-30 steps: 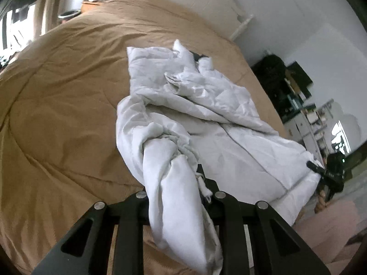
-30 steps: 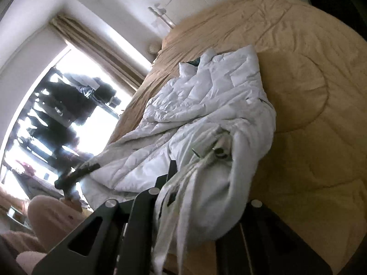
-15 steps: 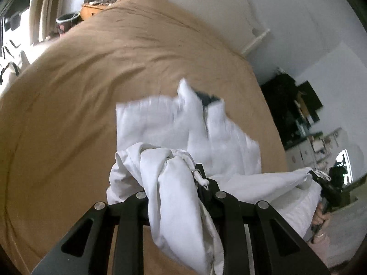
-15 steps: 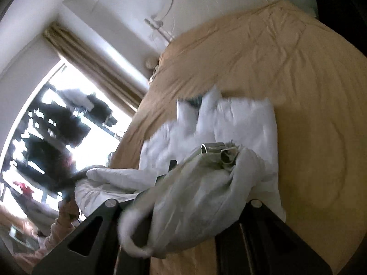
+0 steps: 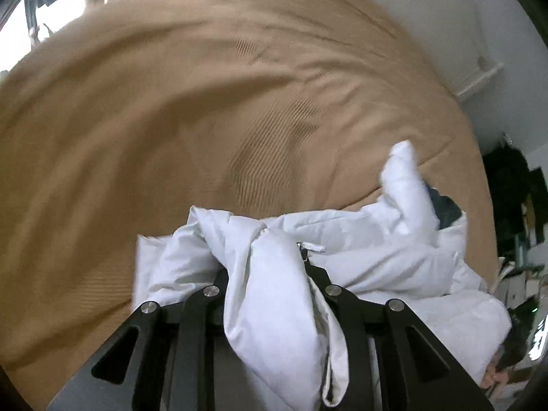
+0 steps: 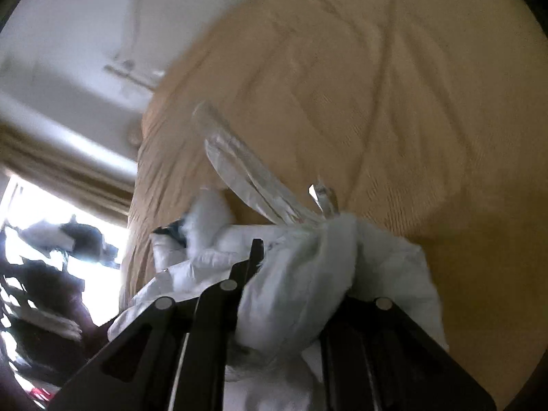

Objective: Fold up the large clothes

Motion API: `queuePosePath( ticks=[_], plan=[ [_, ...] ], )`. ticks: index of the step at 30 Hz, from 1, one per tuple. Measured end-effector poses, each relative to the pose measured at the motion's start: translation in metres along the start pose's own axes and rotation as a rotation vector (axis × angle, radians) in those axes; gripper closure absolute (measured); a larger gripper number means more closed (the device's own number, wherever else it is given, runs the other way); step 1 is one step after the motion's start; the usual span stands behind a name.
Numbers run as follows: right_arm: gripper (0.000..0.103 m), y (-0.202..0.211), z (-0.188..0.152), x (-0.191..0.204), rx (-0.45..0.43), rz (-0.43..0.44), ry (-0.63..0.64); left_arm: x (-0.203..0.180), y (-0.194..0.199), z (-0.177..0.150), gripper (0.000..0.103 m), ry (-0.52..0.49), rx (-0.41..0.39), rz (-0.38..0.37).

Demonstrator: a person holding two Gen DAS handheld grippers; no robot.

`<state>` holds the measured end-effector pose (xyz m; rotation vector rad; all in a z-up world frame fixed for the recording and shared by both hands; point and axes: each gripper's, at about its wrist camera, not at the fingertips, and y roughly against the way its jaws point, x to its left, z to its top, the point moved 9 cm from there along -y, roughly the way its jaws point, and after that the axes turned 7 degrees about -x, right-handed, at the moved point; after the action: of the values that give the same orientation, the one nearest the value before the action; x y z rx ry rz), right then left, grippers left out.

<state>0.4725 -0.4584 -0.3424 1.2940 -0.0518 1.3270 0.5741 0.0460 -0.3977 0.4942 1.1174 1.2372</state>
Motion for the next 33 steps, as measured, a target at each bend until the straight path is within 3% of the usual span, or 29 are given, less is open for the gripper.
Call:
queuePosePath(
  ticks=[4,9,10,11,12,15,17,22,25,27,31,33],
  plan=[
    [0.088,-0.007,-0.002,-0.015,0.059,0.13,-0.186,-0.002,-0.005,0.003,0.077,-0.038,-0.019,0.003],
    [0.061,0.049,-0.003,0.007,0.065,0.102,-0.078,-0.003,-0.004,0.002,0.077,-0.043,-0.025,0.007],
    [0.051,0.065,-0.004,0.016,0.051,0.086,-0.02,-0.002,-0.003,0.0,0.077,-0.045,-0.024,0.008],
    [0.021,0.082,-0.008,0.024,0.018,0.05,0.036,-0.001,-0.003,0.0,0.077,-0.044,-0.023,0.007],
    [0.002,0.1,-0.01,0.032,-0.039,0.003,0.093,-0.003,-0.004,0.0,0.077,-0.044,-0.021,0.008],
    [0.001,0.14,-0.033,0.06,-0.166,-0.043,0.27,-0.005,-0.005,0.0,0.077,-0.043,-0.023,0.009],
    [0.001,0.145,-0.058,0.082,-0.207,-0.027,0.383,-0.005,-0.004,-0.001,0.077,-0.045,-0.027,0.01],
    [0.001,0.102,-0.132,0.116,-0.203,-0.049,0.652,0.0,0.001,-0.001,0.076,0.0,-0.025,-0.034],
    [0.002,0.055,-0.158,0.104,-0.153,-0.196,0.774,0.003,0.006,0.001,0.076,0.046,-0.025,-0.076],
    [0.0,0.026,-0.166,0.08,-0.114,-0.267,0.793,0.005,0.016,0.006,0.075,0.091,-0.022,-0.112],
    [0.0,0.02,-0.174,0.066,-0.193,-0.251,0.818,0.006,0.054,0.034,0.072,0.233,-0.033,-0.279],
    [0.0,0.021,-0.176,0.061,-0.192,-0.248,0.803,-0.003,0.074,0.049,0.071,0.216,-0.029,-0.331]
  ],
)
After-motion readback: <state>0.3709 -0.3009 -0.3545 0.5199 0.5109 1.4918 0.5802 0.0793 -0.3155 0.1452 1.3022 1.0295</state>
